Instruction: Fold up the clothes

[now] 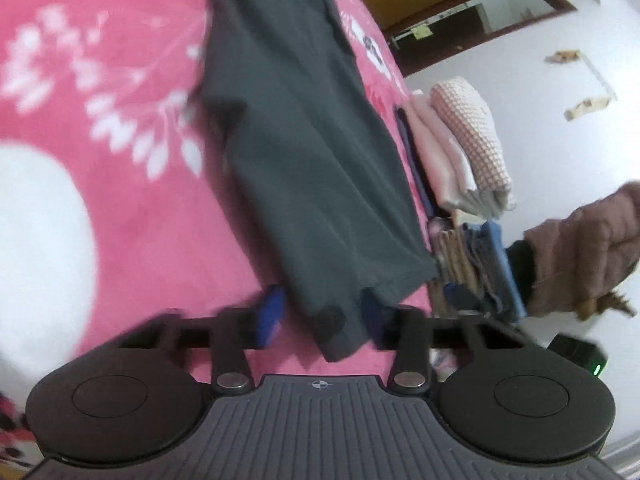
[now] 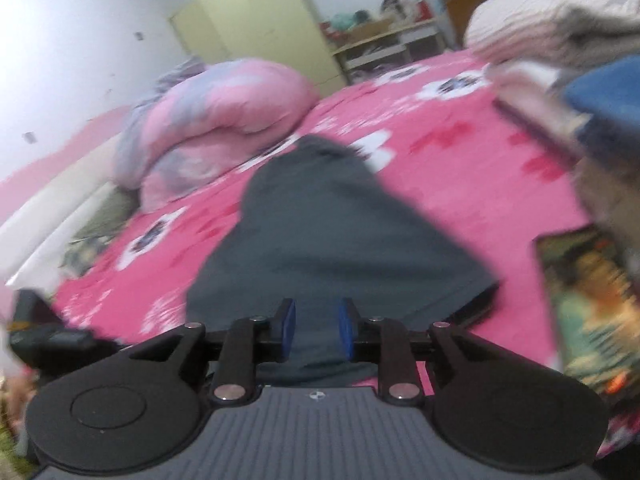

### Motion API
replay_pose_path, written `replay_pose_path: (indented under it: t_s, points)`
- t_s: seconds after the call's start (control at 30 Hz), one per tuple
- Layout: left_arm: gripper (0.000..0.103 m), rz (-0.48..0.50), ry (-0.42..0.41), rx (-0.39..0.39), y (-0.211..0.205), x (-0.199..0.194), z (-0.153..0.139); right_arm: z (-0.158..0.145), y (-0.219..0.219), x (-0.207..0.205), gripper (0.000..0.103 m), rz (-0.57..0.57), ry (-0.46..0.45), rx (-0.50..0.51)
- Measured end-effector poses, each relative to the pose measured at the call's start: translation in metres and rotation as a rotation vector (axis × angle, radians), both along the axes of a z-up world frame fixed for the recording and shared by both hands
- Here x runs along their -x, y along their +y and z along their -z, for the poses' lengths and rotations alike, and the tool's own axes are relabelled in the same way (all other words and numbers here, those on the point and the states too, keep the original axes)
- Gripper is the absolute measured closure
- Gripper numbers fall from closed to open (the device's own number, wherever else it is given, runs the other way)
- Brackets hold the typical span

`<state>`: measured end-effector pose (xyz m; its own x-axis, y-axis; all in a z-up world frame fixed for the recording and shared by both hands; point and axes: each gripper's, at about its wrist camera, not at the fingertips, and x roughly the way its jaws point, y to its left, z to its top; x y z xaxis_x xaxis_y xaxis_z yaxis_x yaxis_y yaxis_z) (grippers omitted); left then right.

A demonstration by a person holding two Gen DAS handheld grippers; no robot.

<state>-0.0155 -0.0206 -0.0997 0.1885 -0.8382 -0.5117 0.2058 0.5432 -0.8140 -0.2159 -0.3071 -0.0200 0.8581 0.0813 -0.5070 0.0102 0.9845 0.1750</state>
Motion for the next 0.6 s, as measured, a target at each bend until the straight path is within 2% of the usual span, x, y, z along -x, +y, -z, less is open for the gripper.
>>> replay_pose_path:
  t_s: [0.03,0.1,0.17,0.23,0.3,0.4,0.47,0.5,0.57,0.6]
  points:
    - [0.093,0.002,0.006,0.015,0.0,0.0,-0.001,-0.002,0.01,0.004,0.077,-0.029,-0.017,0.02]
    - [0.094,0.002,-0.005,0.038,0.0,0.001,-0.008,-0.005,0.03,0.011,0.077,-0.086,-0.051,0.061]
    - [0.094,0.004,-0.018,0.059,0.0,0.001,-0.015,-0.009,0.051,0.018,0.072,-0.143,-0.085,0.102]
    - [0.094,0.014,-0.04,0.068,-0.001,-0.001,-0.022,-0.008,0.082,0.024,0.054,-0.218,-0.14,0.292]
    - [0.095,0.018,-0.048,0.074,-0.003,-0.003,-0.027,-0.002,0.109,0.025,0.053,-0.316,-0.168,0.421]
    - [0.095,0.025,-0.048,0.096,-0.006,-0.006,-0.031,0.009,0.134,0.022,0.049,-0.43,-0.163,0.514]
    - [0.095,0.032,-0.053,0.106,-0.01,-0.007,-0.035,0.018,0.146,0.017,0.048,-0.456,-0.163,0.587]
    - [0.095,0.036,-0.058,0.107,-0.012,-0.008,-0.037,0.023,0.15,0.013,0.051,-0.459,-0.157,0.619]
    - [0.095,0.04,-0.083,0.096,-0.014,-0.008,-0.041,0.03,0.157,0.003,0.068,-0.457,-0.141,0.664]
    - [0.095,0.037,-0.106,0.082,-0.014,-0.007,-0.044,0.032,0.154,0.0,0.088,-0.447,-0.131,0.65]
